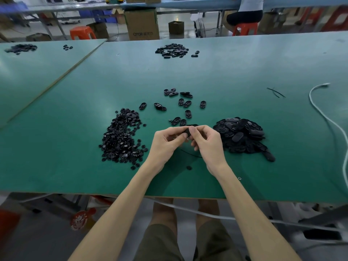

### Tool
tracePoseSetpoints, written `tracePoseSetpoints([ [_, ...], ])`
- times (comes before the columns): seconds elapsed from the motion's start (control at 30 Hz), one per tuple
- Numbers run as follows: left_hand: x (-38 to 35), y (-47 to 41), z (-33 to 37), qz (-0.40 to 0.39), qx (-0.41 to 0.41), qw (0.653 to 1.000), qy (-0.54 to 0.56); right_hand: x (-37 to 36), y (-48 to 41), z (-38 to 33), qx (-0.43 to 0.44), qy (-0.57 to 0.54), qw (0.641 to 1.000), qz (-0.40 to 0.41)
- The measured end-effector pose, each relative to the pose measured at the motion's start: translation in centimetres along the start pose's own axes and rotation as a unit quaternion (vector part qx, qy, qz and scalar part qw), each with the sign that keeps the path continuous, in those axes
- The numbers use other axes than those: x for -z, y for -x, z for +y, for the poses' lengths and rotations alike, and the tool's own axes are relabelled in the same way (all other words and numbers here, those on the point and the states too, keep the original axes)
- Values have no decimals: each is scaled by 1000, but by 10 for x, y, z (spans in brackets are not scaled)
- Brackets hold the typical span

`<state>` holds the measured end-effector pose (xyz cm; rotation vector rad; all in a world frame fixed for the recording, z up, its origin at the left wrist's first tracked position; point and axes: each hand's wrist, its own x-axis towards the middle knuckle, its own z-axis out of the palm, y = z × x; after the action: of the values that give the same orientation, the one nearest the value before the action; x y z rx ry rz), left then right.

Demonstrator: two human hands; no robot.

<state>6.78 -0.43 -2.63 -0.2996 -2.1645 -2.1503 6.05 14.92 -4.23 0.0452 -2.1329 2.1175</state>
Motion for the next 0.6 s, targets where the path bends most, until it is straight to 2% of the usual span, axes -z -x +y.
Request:
tracePoseSetpoints([
  [0.6,-3,-2,-6,44,25,997,-59,-4,3,-4,-6,56,998,-21],
])
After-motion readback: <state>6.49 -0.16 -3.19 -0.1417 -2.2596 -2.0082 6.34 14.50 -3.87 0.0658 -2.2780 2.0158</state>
